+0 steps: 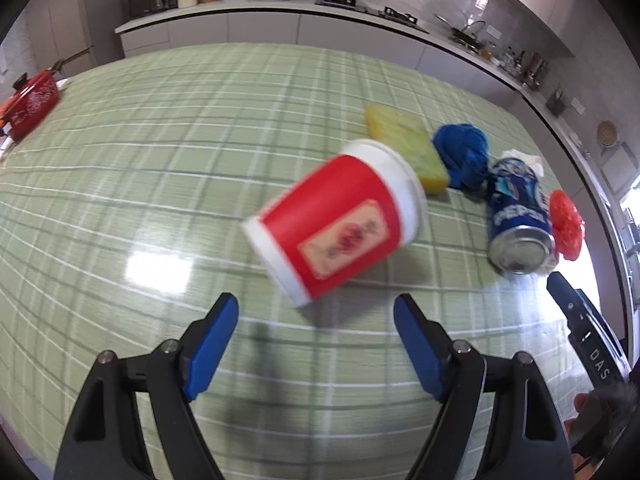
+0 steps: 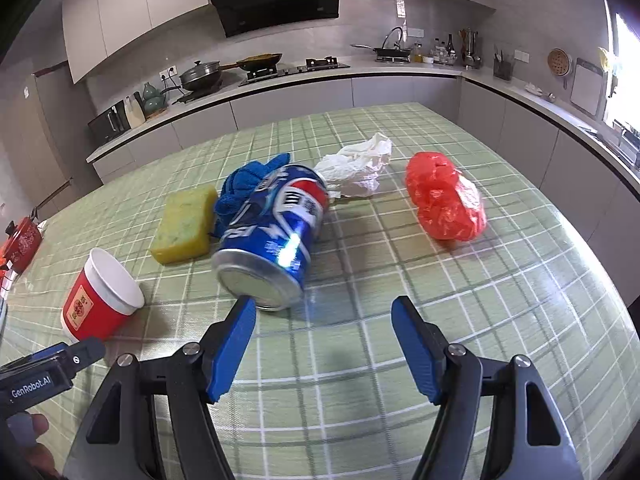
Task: Collect trash
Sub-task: 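Push the red paper cup upright with the left tool while the right tool approaches the Pepsi can, then grasp the red paper cup with the left tool while the right tool grasps the Pepsi can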
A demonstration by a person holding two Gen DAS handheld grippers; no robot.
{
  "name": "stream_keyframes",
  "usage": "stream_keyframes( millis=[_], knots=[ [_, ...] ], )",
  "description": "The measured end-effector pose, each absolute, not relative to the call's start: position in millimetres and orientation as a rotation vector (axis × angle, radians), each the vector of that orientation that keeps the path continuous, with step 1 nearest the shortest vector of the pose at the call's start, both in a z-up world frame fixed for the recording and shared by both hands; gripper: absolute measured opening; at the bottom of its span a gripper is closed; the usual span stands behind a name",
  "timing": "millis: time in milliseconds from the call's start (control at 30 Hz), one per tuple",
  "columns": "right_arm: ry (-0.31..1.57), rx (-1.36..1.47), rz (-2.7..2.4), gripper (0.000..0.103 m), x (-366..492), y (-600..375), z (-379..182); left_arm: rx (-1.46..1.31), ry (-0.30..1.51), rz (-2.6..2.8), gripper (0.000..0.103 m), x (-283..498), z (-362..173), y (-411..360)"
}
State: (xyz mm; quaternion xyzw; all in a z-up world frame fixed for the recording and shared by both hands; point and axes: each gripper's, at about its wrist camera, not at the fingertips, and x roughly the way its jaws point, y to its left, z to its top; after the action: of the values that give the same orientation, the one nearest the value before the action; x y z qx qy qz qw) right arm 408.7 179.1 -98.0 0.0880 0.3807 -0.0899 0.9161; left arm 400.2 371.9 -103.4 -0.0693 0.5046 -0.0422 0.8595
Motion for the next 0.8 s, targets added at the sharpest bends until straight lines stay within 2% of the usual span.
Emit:
stream_keyframes(
  millis=[533,800],
  knots=[
    [0.782,0.210,-0.244,0.072,394.5,126.0,-94.6,-0.066,1.033,-0.253,0.081,395.3,-89.6,285.3],
    [0.781,0.215,-0.236,0.072,393.3,111.1,-91.4,-0.069,1.009,-0.256,0.081,393.5,-81.3,272.2]
  ],
)
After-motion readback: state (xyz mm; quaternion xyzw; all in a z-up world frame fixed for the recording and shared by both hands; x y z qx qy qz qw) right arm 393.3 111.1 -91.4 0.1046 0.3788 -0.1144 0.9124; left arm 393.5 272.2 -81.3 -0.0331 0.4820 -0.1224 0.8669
